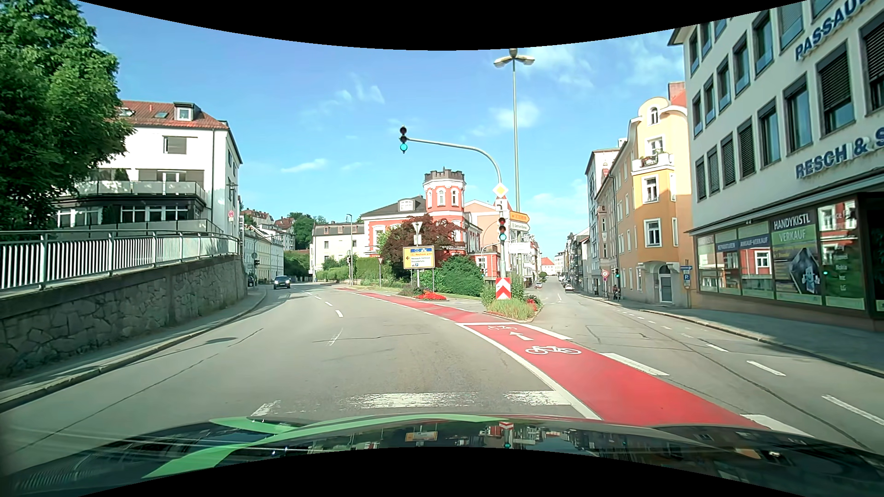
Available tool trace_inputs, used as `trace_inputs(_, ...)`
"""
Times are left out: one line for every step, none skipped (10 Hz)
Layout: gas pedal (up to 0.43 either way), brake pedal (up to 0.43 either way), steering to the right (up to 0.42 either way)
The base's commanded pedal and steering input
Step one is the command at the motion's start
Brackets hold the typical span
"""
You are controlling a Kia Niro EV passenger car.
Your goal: Follow the waypoints while adhering to traffic rules and regulations
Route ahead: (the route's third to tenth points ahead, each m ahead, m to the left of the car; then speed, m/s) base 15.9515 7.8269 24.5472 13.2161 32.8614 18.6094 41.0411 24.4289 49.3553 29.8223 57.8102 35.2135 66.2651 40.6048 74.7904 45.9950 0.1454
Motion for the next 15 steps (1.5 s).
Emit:
trace_inputs(0.177, 0.000, -0.139)
trace_inputs(0.177, 0.000, -0.143)
trace_inputs(0.177, 0.000, -0.146)
trace_inputs(0.189, 0.000, -0.148)
trace_inputs(0.220, 0.000, -0.151)
trace_inputs(0.228, 0.000, -0.154)
trace_inputs(0.268, 0.000, -0.157)
trace_inputs(0.299, 0.000, -0.159)
trace_inputs(0.299, 0.000, -0.159)
trace_inputs(0.319, 0.000, -0.158)
trace_inputs(0.350, 0.000, -0.154)
trace_inputs(0.378, 0.000, -0.149)
trace_inputs(0.378, 0.000, -0.138)
trace_inputs(0.378, 0.000, -0.124)
trace_inputs(0.378, 0.000, -0.115)
